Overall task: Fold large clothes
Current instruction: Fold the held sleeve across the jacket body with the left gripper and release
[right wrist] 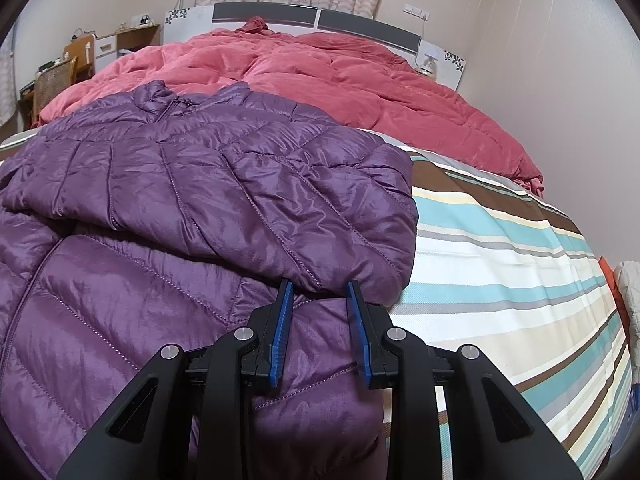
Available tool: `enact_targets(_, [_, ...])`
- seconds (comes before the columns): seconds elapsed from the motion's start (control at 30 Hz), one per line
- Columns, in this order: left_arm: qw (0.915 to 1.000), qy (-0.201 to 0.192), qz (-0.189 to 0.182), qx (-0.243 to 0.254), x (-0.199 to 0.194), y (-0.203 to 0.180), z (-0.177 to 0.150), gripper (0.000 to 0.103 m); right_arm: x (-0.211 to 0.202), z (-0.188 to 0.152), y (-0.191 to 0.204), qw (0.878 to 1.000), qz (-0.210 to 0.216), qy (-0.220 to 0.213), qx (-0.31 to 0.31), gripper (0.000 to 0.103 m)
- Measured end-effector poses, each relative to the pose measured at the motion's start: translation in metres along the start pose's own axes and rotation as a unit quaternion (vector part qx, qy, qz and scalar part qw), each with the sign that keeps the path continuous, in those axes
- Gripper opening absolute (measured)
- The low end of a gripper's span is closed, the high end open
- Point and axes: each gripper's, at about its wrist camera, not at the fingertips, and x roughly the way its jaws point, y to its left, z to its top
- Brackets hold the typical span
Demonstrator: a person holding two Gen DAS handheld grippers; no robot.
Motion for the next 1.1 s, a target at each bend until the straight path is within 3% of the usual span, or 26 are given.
enact_targets(0.13, [0.9926, -0.032, -0.025, 0.115, -0.016, -0.067, -0.008, 0.008, 0.000, 0.000, 0.000, 1.000, 0.000, 0.000, 0.001, 0.028])
enact_targets(0.27, [0.9772, -0.034, -0.051, 0.203, -0.023, -0.129, -0.026, 0.008, 0.000, 0.000, 0.000, 1.000, 0.001, -0.001, 0.004, 0.028])
enact_targets(0.37, [0.9633, -0.032, -0.064, 0.259, -0.033, -0.167, -0.044, 0.008, 0.000, 0.000, -0.001, 1.000, 0.003, -0.001, 0.007, 0.028])
enact_targets(0.57, [0.9276, -0.044, -0.079, 0.362, -0.062, -0.231, -0.091, 0.008, 0.001, 0.000, -0.005, 1.000, 0.008, -0.002, 0.014, 0.028])
enact_targets(0.67, [0.9086, -0.058, -0.078, 0.406, -0.074, -0.253, -0.113, 0.008, 0.001, 0.000, -0.007, 1.000, 0.009, -0.002, 0.020, 0.028])
enact_targets(0.93, [0.8394, -0.115, -0.107, 0.520, -0.121, -0.294, -0.179, 0.008, 0.002, -0.001, -0.014, 0.999, 0.018, 0.001, 0.041, 0.028])
enact_targets(1.1, [0.7984, -0.130, -0.129, 0.574, -0.142, -0.305, -0.211, 0.008, 0.002, -0.002, -0.016, 0.999, 0.019, 0.002, 0.045, 0.028])
